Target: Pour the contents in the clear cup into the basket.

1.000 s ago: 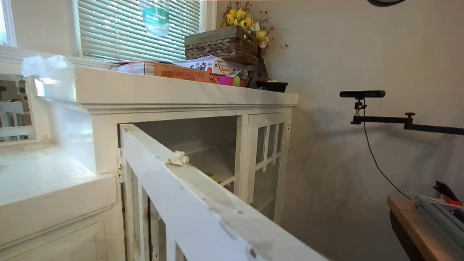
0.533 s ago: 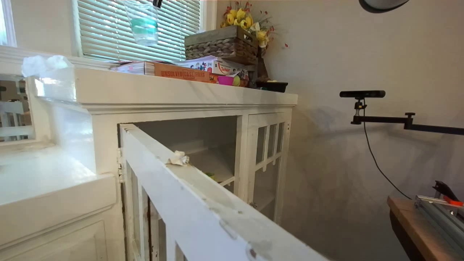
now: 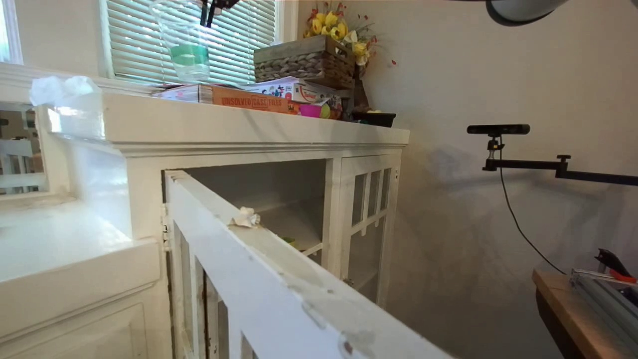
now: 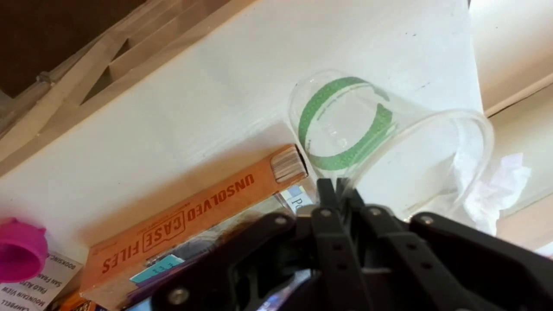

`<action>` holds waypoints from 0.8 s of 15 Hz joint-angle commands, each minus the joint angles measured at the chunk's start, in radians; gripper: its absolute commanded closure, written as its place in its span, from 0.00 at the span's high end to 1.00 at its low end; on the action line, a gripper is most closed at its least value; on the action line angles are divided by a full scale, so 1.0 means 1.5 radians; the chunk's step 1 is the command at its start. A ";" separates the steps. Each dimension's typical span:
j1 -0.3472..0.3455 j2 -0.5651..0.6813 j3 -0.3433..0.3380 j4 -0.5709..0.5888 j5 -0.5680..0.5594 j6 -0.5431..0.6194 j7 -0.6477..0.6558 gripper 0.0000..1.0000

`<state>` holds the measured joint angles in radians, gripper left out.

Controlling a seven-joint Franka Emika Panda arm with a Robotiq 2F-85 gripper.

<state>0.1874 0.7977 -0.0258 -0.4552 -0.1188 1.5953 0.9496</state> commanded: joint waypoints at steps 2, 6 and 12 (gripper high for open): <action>0.005 0.025 -0.007 0.017 0.011 0.002 -0.022 0.02; 0.006 0.036 -0.011 0.019 0.007 0.004 -0.028 0.02; 0.008 0.044 -0.016 0.020 0.004 0.004 -0.038 0.02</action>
<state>0.1906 0.8422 -0.0348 -0.4552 -0.1191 1.5954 0.9151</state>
